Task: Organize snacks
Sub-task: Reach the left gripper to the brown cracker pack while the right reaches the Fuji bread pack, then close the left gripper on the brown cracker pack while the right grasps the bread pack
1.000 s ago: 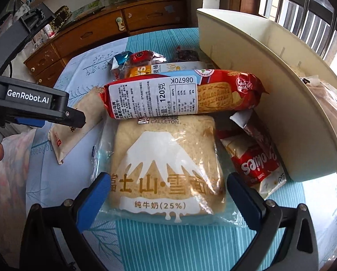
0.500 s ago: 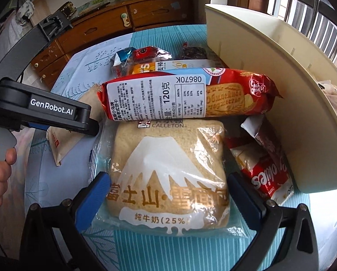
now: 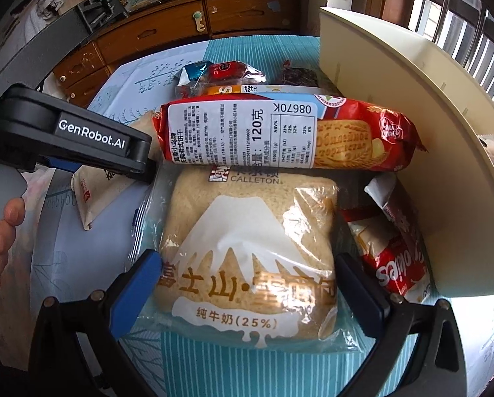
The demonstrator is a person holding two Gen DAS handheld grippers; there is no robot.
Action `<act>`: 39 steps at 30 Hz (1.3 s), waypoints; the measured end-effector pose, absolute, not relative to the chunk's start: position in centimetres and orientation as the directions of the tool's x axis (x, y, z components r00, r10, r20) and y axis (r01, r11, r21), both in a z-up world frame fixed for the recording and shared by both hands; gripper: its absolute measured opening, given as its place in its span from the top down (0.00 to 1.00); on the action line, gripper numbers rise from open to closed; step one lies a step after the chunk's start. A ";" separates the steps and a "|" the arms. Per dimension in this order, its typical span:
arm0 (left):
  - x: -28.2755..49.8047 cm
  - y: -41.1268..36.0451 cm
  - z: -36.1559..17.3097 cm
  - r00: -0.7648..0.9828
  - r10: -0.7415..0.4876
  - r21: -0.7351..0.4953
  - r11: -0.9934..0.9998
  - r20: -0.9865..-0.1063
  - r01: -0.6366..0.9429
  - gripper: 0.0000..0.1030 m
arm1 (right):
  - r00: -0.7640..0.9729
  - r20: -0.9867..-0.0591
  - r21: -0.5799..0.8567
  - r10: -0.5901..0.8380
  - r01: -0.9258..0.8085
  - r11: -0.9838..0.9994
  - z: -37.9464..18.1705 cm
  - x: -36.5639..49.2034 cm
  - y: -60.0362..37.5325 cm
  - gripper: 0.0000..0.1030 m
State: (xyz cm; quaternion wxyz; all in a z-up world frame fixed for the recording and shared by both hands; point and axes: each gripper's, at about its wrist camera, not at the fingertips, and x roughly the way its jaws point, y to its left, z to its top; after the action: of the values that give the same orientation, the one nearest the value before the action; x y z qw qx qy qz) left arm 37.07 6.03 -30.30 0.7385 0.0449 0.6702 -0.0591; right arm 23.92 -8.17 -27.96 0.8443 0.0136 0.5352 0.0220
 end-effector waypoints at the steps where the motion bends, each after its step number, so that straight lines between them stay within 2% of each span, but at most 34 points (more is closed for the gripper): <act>1: 36.9 5.8 -30.2 0.100 -0.027 -0.011 0.988 -0.995 0.152 0.31 | 0.422 -0.905 0.042 0.049 -0.026 0.999 -28.0 23.9 -8.1 0.00; 9: 36.3 5.1 -29.9 0.096 -0.021 -0.006 0.988 -0.995 0.156 0.40 | 0.400 -0.915 0.030 0.044 -0.041 0.999 -27.9 24.2 -7.7 0.02; 15: 35.4 5.7 -29.9 0.086 -0.021 -0.009 0.990 -0.996 0.141 0.43 | 0.394 -0.917 0.039 0.056 -0.051 0.998 -27.2 23.9 -8.1 0.11; 18: 34.7 6.4 -29.7 0.077 -0.011 -0.001 0.992 -0.997 0.125 0.43 | 0.389 -0.919 0.048 0.061 -0.044 0.998 -26.8 23.5 -8.5 0.23; 22: 33.7 7.4 -28.8 0.081 -0.007 0.001 0.995 -0.997 0.100 0.43 | 0.394 -0.917 0.049 0.063 -0.044 0.998 -26.3 22.9 -9.0 0.32; 24: 33.2 7.9 -28.0 0.091 -0.011 -0.003 0.996 -0.996 0.090 0.43 | 0.405 -0.913 0.041 0.052 -0.035 0.999 -25.9 22.7 -9.3 0.48; 25: 32.9 8.2 -27.6 0.097 -0.014 -0.006 0.996 -0.995 0.085 0.43 | 0.412 -0.910 0.038 0.045 -0.027 0.999 -25.7 22.5 -9.5 0.52; 27: 32.4 8.7 -26.8 0.105 -0.018 -0.010 0.997 -0.994 0.078 0.43 | 0.424 -0.905 0.020 0.029 -0.026 0.999 -25.2 22.1 -9.7 0.73; 29: 31.8 9.0 -26.0 0.117 -0.024 -0.016 0.997 -0.993 0.070 0.43 | 0.431 -0.902 -0.012 0.005 -0.036 0.999 -24.9 21.8 -9.8 0.82; 39: 28.1 11.7 -21.5 0.180 -0.056 -0.050 0.998 -0.982 0.040 0.43 | 0.431 -0.900 0.057 0.066 -0.034 0.998 -23.2 20.6 -9.6 0.94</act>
State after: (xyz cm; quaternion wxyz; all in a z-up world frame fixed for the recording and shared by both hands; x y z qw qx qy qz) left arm 28.06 11.68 -21.51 0.7682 -0.0062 0.6394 -0.0314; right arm 20.55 -9.59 -23.20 0.8457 0.0150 0.5327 0.0297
